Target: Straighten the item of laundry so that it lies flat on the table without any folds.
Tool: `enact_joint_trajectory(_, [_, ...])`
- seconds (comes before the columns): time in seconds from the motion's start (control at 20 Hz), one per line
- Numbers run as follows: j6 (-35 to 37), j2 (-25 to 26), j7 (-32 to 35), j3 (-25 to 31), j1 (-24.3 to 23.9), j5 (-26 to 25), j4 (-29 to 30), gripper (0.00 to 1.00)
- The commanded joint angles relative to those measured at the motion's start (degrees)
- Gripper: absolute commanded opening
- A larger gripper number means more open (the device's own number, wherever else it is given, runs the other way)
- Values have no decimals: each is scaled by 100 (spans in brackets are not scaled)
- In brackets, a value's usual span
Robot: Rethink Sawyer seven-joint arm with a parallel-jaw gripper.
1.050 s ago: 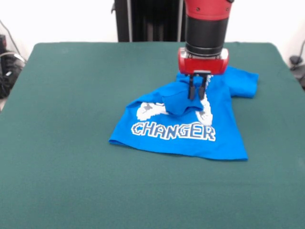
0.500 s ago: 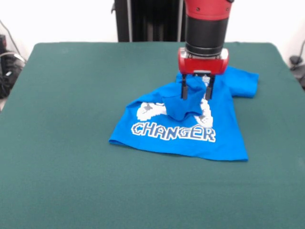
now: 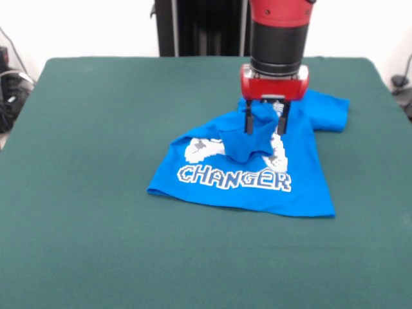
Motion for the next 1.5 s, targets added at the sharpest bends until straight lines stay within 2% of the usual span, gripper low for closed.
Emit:
enact_joint_trajectory(0.05, [507, 307, 155, 356, 45, -127, -164, 100])
enact_joint_trajectory(0.6, [541, 766, 156, 268, 183, -92, -929, 100])
enact_joint_trajectory(1.5, [424, 811, 164, 294, 126, -179, -834, 100])
